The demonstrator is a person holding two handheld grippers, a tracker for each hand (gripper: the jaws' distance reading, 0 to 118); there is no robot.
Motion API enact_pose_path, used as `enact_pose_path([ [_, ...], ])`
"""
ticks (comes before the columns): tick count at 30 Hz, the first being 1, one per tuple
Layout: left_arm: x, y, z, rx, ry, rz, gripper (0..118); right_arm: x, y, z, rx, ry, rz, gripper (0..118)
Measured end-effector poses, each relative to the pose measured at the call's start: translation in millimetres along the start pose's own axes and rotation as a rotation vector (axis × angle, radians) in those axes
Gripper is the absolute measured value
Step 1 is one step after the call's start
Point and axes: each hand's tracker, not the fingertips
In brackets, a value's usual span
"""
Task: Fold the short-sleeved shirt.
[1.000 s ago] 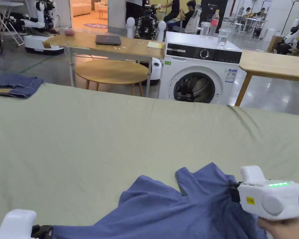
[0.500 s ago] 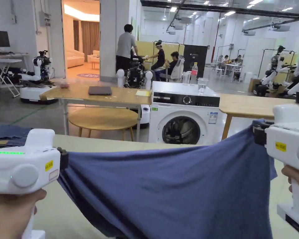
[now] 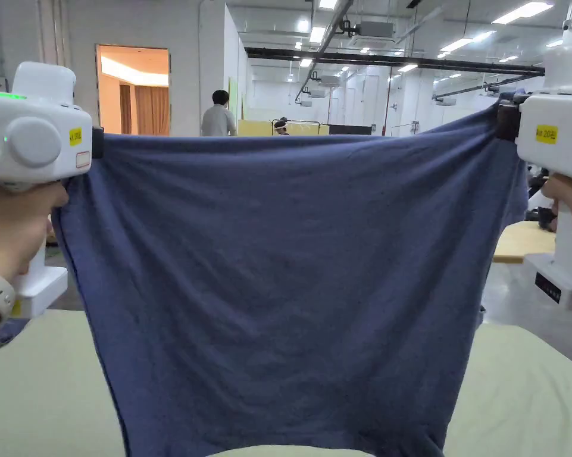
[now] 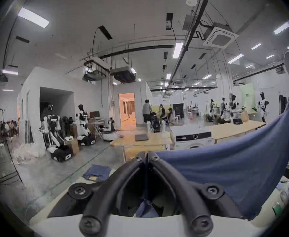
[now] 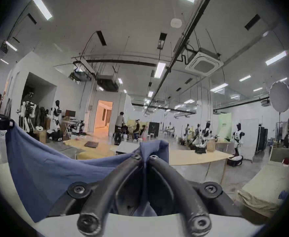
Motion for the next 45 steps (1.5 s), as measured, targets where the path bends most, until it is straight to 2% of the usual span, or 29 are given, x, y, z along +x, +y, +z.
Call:
enact_pose_path([
  [6, 0.8, -9.3, -2.0, 0.009, 0.030, -0.062, 0, 1.0, -19.0, -11.4, -0.014, 0.007, -0.045, 0],
  [12, 10.4, -110.7, -15.3, -0.141, 0.008, -0.071, 0, -0.6, -112.0, -11.9, -0.147, 0.000, -0.013, 0],
  [14, 13.2, -142.1, -13.5, -0.185, -0.017, -0.066, 0, -2.2, -138.5, -2.2, -0.177, -0.012, 0.030, 0],
  [19, 13.0, -167.6, 19.8, -0.223, -0.039, -0.080, 0, 3.6, -158.1, 39.0, -0.192, 0.012, 0.020, 0],
  [22, 8.5, -176.3, 55.9, -0.232, -0.061, -0.079, 0, 5.3, -168.4, 75.4, -0.213, 0.028, 0.061, 0],
  [27, -0.6, -222.4, 135.6, -0.326, -0.118, -0.120, 0, 2.2, -206.0, 171.2, -0.315, 0.079, 0.067, 0],
  [30, -8.1, -272.6, 189.0, -0.434, -0.149, -0.083, 0, 0.3, -251.2, 228.4, -0.434, 0.110, 0.030, 0],
  [33, -10.5, -337.8, 231.8, -0.549, -0.146, -0.053, 0, -10.0, -317.3, 279.4, -0.575, 0.131, 0.066, 0],
  [35, -10.4, -381.1, 255.3, -0.662, -0.138, -0.036, 0, -16.1, -364.5, 307.7, -0.690, 0.154, 0.057, 0],
  [37, -11.2, -419.3, 275.4, -0.753, -0.154, -0.010, 0, -21.6, -404.4, 332.9, -0.799, 0.164, 0.019, 0],
  [38, -11.7, -437.7, 283.6, -0.805, -0.150, -0.007, 0, -27.5, -405.5, 349.9, -0.837, 0.195, -0.003, 0],
  [40, -12.8, -456.7, 298.1, -0.823, -0.139, -0.010, 0, -37.9, -401.3, 371.8, -0.880, 0.163, 0.024, 0],
  [42, -16.9, -456.6, 304.5, -0.787, -0.148, 0.041, 0, -36.5, -396.0, 378.0, -0.868, 0.164, -0.025, 3],
  [43, -16.4, -452.4, 307.3, -0.770, -0.136, 0.052, 0, -32.6, -425.2, 371.0, -0.881, 0.158, -0.064, 3],
  [44, -14.4, -444.2, 309.5, -0.742, -0.131, 0.047, 2, -32.1, -419.6, 370.6, -0.886, 0.153, -0.109, 10],
  [45, -12.1, -436.5, 311.9, -0.723, -0.135, 0.037, 28, -32.4, -411.1, 372.3, -0.876, 0.171, -0.162, 40],
])
